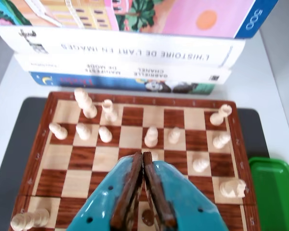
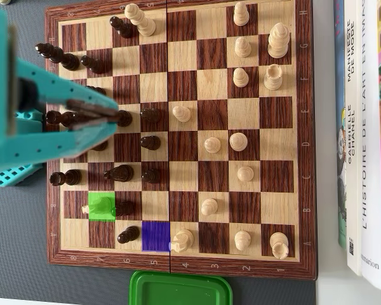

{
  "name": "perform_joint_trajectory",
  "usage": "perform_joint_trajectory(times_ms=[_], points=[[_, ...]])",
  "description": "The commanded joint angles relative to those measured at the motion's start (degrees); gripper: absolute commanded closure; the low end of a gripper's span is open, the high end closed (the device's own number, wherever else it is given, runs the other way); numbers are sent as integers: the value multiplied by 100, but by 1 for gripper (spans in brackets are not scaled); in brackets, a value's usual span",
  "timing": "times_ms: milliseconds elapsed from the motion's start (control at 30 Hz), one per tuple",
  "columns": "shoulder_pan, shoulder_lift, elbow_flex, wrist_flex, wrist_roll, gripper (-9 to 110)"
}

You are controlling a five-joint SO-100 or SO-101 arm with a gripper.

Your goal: Play chess

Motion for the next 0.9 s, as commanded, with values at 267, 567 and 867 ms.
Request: perform_joint_trajectory(times_ms=[267,567,867], points=[[-352,791,1406,-3929,501,98],[-352,1521,2443,-6416,536,98],[-352,1793,3094,-8587,536,98]])
